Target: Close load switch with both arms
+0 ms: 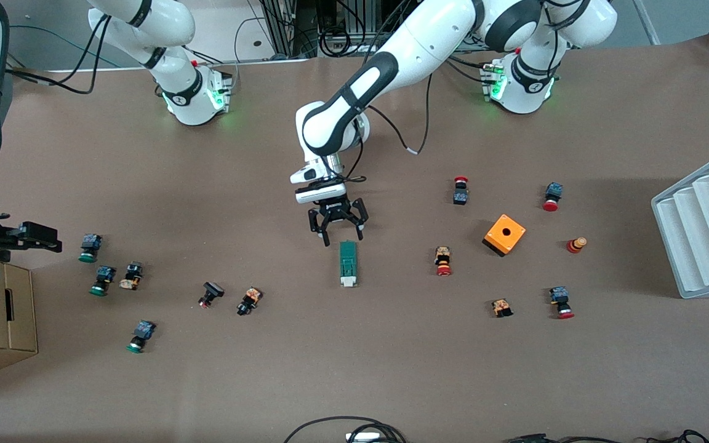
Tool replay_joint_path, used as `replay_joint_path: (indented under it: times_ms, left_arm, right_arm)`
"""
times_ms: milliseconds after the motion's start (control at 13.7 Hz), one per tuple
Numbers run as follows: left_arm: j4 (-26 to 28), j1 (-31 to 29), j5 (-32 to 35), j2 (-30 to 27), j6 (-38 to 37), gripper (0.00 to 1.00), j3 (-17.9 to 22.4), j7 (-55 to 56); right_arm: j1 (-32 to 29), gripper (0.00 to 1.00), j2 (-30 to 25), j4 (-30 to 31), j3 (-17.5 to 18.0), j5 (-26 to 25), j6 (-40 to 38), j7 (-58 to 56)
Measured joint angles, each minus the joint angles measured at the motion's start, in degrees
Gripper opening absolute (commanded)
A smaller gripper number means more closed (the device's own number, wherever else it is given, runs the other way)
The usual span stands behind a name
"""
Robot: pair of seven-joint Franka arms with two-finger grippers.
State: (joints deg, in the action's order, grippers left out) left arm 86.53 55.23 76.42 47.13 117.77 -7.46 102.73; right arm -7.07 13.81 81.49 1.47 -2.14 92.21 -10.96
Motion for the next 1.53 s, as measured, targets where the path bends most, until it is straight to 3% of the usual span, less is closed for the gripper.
replay_joint_path:
  times_ms: [365,875,1531]
  left_arm:
    - [-0.1,-3.0,-11.7,-5.1,1.8,0.99,0.0,-19.5]
    - [-0.5,-7.4,-26.6,-10.9,2.1,0.99,0.2,-37.5]
    - [-5.0,-18.9,-54.2,-16.4,2.2,1.0,0.5,-71.1]
  right_arm:
    - [0.0,1.0,-2.5,2.0,0.7,0.0,-0.4,6.8]
    - [1.4,1.0,-3.4,2.4,0.7,2.0,-0.9,11.6]
    - [1.2,1.0,-3.7,2.4,0.0,2.6,-1.7,11.6]
